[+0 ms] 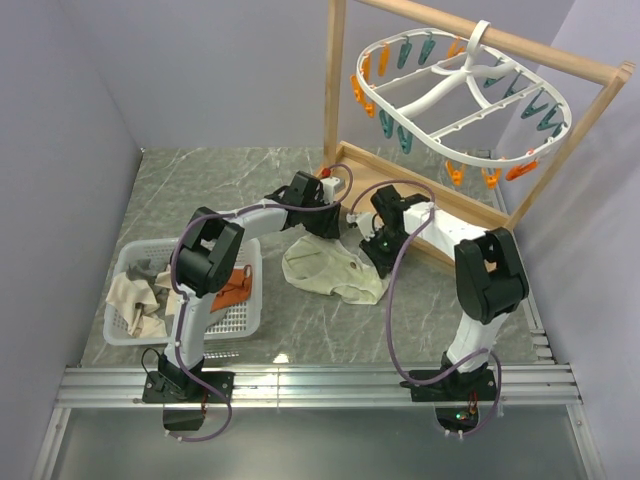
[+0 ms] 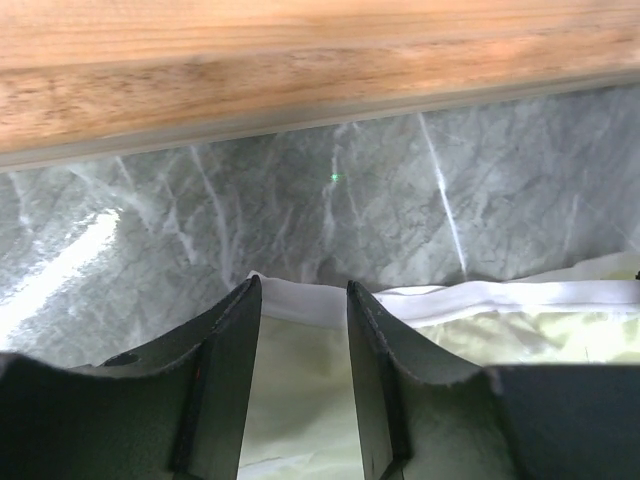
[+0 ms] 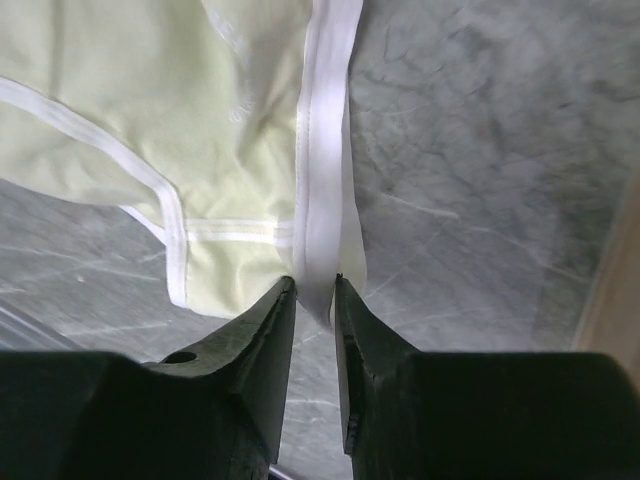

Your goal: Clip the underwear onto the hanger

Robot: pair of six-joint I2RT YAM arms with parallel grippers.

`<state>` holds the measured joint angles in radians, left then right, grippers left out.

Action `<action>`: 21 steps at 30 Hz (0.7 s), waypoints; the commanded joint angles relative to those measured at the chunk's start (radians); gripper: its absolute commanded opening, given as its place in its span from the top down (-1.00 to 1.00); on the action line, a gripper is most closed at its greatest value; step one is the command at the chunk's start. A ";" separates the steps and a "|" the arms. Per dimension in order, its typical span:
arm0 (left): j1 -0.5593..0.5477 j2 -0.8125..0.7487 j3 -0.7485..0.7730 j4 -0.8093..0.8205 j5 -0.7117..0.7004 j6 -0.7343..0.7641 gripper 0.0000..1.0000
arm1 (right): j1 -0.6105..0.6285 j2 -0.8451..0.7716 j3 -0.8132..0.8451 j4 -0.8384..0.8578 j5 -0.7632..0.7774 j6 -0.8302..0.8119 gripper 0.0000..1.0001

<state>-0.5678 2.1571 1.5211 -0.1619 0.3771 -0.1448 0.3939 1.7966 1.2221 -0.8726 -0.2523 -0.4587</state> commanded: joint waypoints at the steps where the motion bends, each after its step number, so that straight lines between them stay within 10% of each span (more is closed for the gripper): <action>1: 0.009 -0.083 -0.002 0.041 0.052 -0.024 0.09 | -0.004 -0.095 0.043 0.027 -0.024 0.052 0.39; 11: 0.051 -0.117 -0.006 0.053 0.048 -0.052 -0.04 | -0.067 -0.235 -0.105 0.053 -0.039 0.209 -0.12; 21: 0.042 -0.029 0.068 -0.053 0.000 -0.013 -0.05 | -0.182 -0.080 -0.065 -0.045 -0.148 0.298 -0.02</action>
<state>-0.5159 2.1059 1.5391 -0.1818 0.3962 -0.1867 0.2462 1.6958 1.1313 -0.8856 -0.3496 -0.2066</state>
